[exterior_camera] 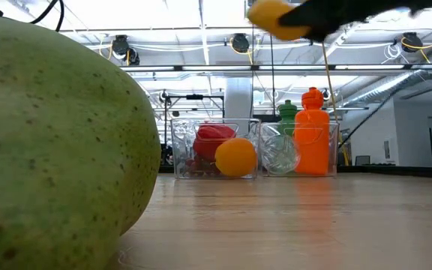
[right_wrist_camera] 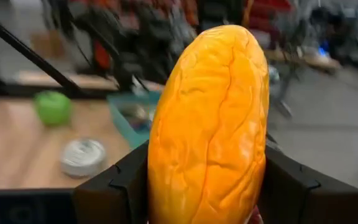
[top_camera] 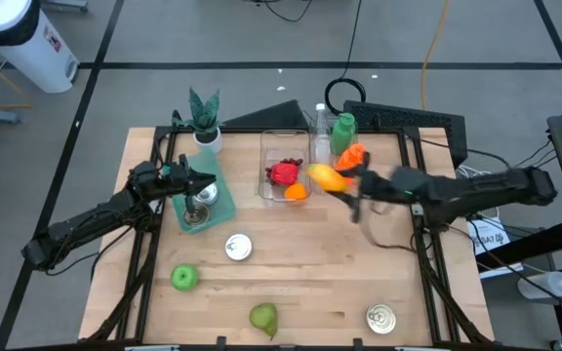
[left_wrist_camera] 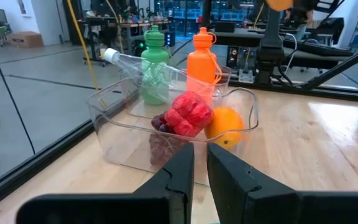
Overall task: Pick & Place Food Item
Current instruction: Put the mango into the left transparent bin, then stack the green tuna can on top of the green tuna can in the bin
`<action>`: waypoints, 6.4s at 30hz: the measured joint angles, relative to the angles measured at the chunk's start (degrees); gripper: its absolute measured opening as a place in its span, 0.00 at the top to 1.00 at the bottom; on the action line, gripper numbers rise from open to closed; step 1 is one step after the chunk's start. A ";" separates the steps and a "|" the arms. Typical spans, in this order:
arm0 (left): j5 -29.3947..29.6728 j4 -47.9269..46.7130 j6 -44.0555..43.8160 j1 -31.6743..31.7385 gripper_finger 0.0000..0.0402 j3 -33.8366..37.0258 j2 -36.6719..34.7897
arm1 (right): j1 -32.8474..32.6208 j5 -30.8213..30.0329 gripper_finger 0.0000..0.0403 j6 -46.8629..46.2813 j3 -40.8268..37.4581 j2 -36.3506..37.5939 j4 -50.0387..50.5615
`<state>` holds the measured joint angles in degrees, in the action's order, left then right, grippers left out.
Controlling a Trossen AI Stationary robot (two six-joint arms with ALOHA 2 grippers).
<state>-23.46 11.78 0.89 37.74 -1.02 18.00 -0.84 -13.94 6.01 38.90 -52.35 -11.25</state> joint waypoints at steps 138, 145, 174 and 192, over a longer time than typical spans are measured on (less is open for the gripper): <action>36.47 -40.44 -22.52 -62.38 0.87 -42.59 61.82 | 14.18 26.15 0.99 -8.32 -28.88 26.49 -20.19; 34.05 -40.43 -18.41 -57.58 0.87 -46.82 70.21 | 14.18 26.19 0.99 -7.96 -28.83 26.49 -19.87; 28.47 -41.59 6.01 -51.72 0.87 -62.98 73.98 | 14.18 26.19 0.99 -1.64 -28.79 22.61 -20.29; 30.13 12.81 12.55 -48.59 0.87 -14.61 28.33 | 12.76 23.29 0.99 2.78 -28.79 16.33 -26.94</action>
<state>6.67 24.59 13.43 -10.85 -15.63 46.33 11.92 9.35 8.79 10.11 -36.02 -38.19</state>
